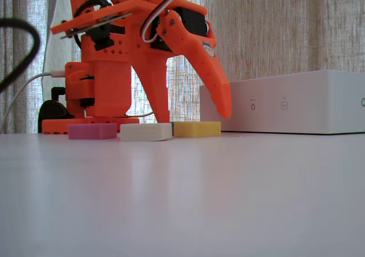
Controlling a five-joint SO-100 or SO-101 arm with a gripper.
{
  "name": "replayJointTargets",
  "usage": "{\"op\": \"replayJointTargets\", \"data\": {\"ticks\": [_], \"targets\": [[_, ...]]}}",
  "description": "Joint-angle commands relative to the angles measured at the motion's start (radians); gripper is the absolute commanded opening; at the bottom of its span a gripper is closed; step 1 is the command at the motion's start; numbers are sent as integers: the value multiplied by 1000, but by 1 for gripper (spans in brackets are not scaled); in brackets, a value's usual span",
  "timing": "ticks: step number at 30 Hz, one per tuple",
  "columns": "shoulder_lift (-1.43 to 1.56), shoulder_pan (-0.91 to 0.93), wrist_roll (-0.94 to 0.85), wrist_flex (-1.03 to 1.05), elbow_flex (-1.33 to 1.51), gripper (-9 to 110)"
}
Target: Grasp the yellow cuboid and put it in the bin.
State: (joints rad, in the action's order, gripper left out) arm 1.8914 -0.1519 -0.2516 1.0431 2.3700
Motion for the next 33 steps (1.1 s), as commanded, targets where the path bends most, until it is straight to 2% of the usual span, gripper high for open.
{"op": "replayJointTargets", "data": {"ticks": [1,11,19,30,33], "targets": [[-14,-8,-12,-17,-44,32],[-40,-51,-15,5,-49,28],[-44,-43,-12,34,-49,15],[-92,-15,-6,-34,-51,14],[-94,-14,-6,-43,-51,10]]}}
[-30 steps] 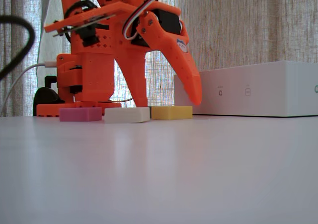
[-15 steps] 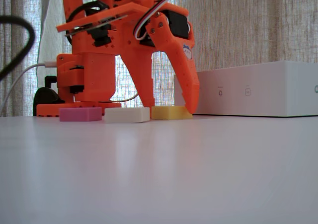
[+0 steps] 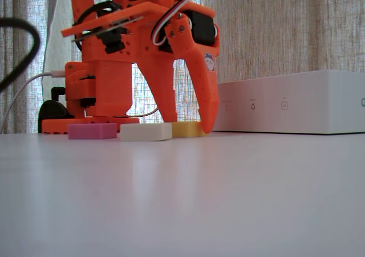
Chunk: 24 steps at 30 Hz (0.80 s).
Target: Grasp the yellow cuboid and put it in the bin.
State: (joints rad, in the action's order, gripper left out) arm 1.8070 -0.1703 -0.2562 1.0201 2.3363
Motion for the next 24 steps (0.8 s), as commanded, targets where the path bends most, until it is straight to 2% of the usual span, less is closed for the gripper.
{"op": "replayJointTargets", "data": {"ticks": [1,7,10,17,24], "targets": [[-8,5,-3,-23,-17,6],[-6,5,-11,-20,-15,3],[-3,5,-11,-31,-15,-8],[58,11,-20,-14,-14,-8],[282,52,-35,-94,-44,-8]]}}
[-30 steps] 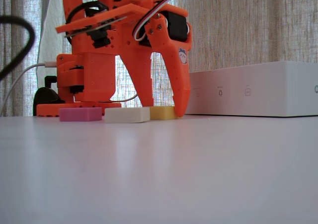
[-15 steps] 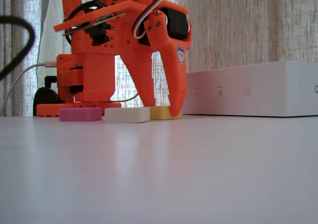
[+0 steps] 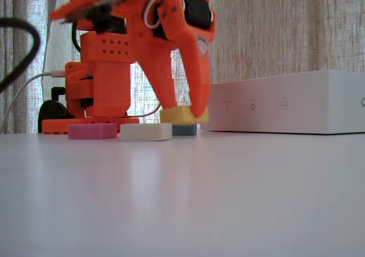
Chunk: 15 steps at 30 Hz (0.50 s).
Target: Grasp the yellow cuboid and put it in the bin.
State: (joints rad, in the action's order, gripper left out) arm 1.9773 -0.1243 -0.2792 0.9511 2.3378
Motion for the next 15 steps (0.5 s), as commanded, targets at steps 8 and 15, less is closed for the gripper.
{"op": "replayJointTargets", "data": {"ticks": [8,15], "targets": [[410,-175,-12,23,-232,-8],[574,-548,-84,54,-287,-8]]}}
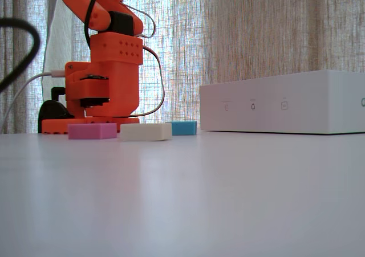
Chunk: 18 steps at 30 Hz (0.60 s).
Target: Grasp the yellow cuboid and put it in the bin.
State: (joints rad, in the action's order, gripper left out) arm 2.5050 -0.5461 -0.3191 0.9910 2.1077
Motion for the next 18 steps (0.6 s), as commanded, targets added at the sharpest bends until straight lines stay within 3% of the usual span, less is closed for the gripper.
{"op": "replayJointTargets", "data": {"ticks": [1,8,16,18], "targets": [[46,-175,-58,28,-51,-8],[-41,-410,-144,64,94,-8],[-238,-391,-156,58,156,-7],[-252,-368,-156,69,156,4]]}}
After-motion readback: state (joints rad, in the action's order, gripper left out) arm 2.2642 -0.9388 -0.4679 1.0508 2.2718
